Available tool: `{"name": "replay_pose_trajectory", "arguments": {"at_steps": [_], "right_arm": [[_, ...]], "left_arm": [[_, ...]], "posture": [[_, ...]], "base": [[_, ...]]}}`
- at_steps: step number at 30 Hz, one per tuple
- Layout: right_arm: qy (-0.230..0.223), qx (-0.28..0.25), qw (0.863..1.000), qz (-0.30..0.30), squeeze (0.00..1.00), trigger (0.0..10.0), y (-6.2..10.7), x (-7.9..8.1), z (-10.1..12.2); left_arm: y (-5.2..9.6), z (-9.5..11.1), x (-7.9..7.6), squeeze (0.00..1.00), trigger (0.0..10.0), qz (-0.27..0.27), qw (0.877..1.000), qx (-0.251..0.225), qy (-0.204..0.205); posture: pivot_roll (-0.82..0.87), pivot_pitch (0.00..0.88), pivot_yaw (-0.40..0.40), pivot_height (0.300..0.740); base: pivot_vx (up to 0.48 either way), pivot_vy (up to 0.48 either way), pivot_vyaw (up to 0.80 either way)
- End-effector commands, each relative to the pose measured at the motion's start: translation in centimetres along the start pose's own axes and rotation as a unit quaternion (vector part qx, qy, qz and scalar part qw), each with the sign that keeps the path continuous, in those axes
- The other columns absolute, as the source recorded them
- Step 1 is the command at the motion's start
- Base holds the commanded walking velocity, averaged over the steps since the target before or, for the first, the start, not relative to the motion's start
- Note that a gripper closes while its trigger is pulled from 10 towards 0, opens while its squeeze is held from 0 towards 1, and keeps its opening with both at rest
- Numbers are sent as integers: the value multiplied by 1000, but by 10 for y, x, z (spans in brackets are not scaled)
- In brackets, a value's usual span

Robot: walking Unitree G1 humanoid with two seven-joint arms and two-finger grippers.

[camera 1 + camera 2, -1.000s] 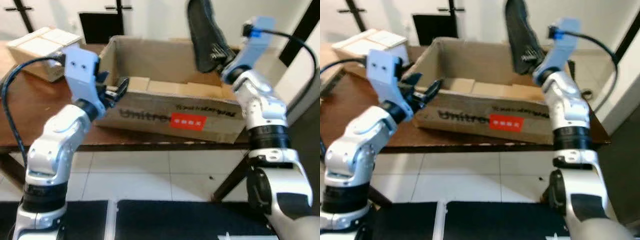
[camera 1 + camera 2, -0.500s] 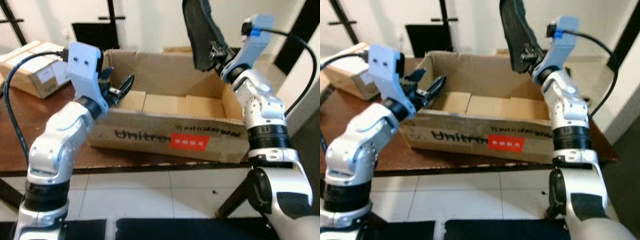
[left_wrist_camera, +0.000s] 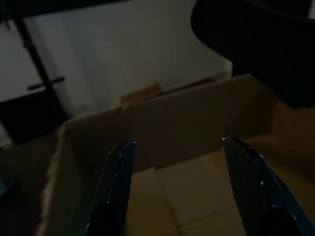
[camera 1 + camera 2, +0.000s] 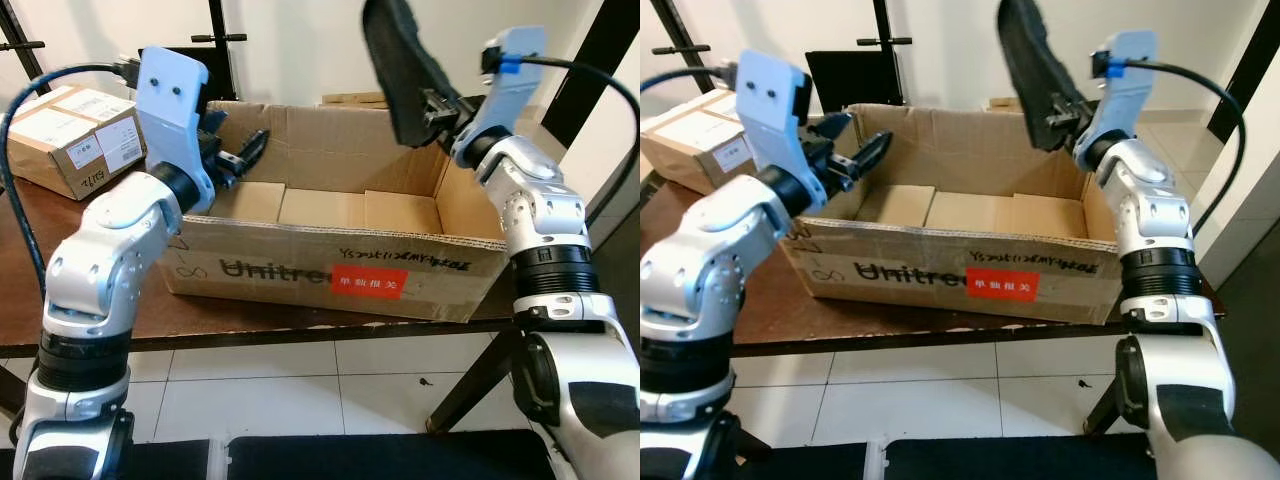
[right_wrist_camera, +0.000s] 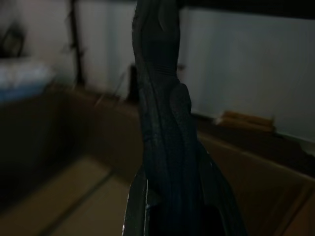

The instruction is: Picking trash to rubbish bin

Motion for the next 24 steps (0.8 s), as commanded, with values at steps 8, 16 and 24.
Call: {"name": "replay_pose_trajectory", "arguments": {"at_steps": [8, 16, 24], "right_arm": [[91, 74, 992, 43, 0, 10000, -6, 1, -10], [161, 137, 975, 61, 0, 10000, -8, 0, -27], [283, 209, 933, 76, 608, 10000, 1, -6, -61]], "left_arm": [[-3, -9, 14, 0, 10000, -53, 994, 69, -62], [-2, -13, 30, 0, 10000, -74, 985, 114, -107], [0, -15, 28, 0, 10000, -96, 983, 118, -107]], "posture": [[-13, 70, -8, 740], [-13, 65, -14, 740], [-14, 69, -17, 740]], "base": [[0, 0, 0], [0, 0, 0], [0, 0, 0]]}}
Point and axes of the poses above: a point about 5 cm out from each wrist's last joint towards the gripper, its own y axis pointing back from the gripper into the wrist, its own z axis along the axis of the wrist's last joint, x = y × z, the point moved 2 cm from there along -y, pointing out of the wrist towards the gripper, and after that the axes turned 12 degrees about -y, right-handed, at the moved point
